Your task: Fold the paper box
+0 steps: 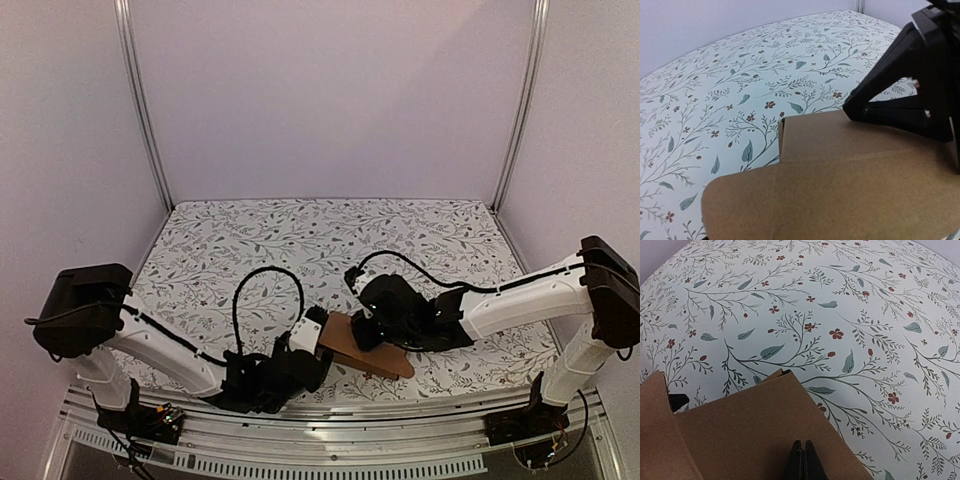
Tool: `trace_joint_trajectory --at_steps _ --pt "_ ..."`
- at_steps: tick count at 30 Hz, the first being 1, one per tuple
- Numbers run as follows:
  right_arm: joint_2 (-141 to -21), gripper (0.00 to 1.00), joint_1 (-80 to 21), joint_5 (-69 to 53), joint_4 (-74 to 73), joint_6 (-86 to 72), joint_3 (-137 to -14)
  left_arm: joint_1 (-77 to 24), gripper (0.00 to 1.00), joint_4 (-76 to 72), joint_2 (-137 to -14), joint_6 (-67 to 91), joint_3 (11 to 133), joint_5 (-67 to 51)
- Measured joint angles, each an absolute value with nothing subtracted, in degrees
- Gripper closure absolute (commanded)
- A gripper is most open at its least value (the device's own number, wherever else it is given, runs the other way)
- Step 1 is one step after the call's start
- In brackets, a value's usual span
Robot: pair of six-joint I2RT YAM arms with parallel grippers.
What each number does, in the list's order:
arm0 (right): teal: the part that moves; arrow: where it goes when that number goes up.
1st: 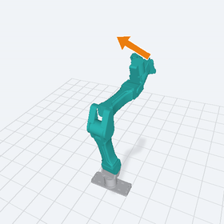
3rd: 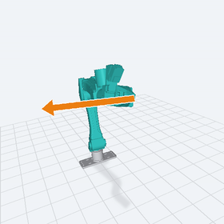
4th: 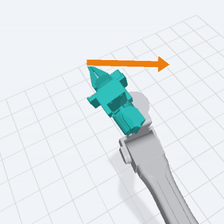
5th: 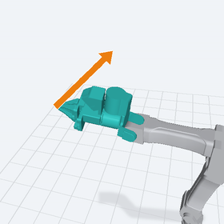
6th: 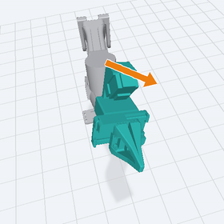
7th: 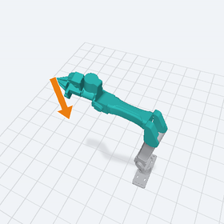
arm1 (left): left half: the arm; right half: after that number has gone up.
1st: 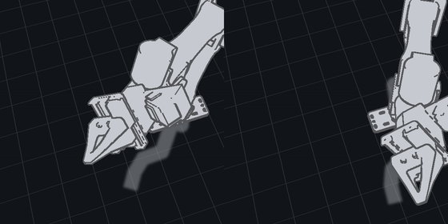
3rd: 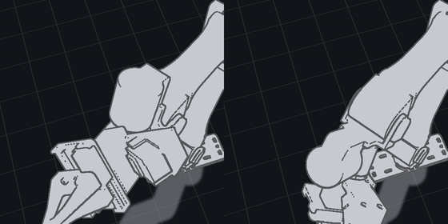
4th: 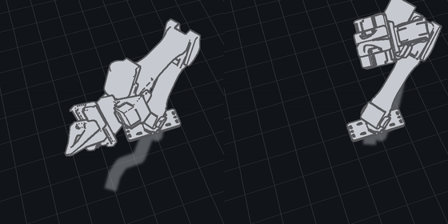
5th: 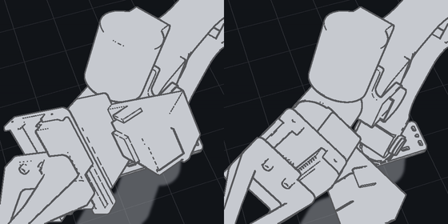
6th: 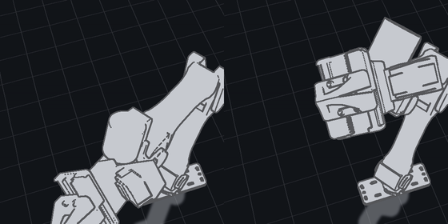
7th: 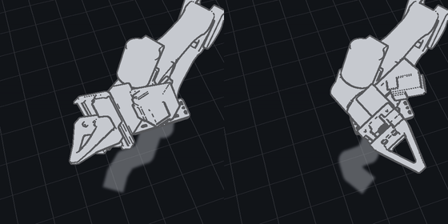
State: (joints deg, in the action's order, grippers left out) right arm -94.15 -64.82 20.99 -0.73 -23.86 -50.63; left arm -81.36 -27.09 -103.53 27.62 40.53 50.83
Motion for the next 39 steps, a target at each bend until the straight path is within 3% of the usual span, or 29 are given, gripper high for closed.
trace_joint_trajectory --at_steps 17,24,28,33,39 --pt "-95.74 1.00 -65.58 21.12 5.37 -27.22 -48.62 -85.23 0.46 -1.21 -82.65 34.59 38.17 43.35" --pt "-95.81 1.00 -65.63 22.17 5.89 -26.96 -48.31 -85.38 0.58 6.33 -76.64 34.70 38.41 37.69" --pt "-95.66 1.00 -65.65 22.44 6.28 -26.52 -47.90 -85.23 0.70 8.51 -73.93 32.49 42.04 34.52" --pt "-94.85 1.00 -65.73 23.00 5.72 -25.15 -47.53 -81.25 0.75 9.15 -71.92 29.89 47.46 29.43" --pt "-94.13 1.00 -65.73 23.24 4.71 -23.75 -47.18 -69.19 0.78 8.78 -73.82 28.45 51.62 19.31"
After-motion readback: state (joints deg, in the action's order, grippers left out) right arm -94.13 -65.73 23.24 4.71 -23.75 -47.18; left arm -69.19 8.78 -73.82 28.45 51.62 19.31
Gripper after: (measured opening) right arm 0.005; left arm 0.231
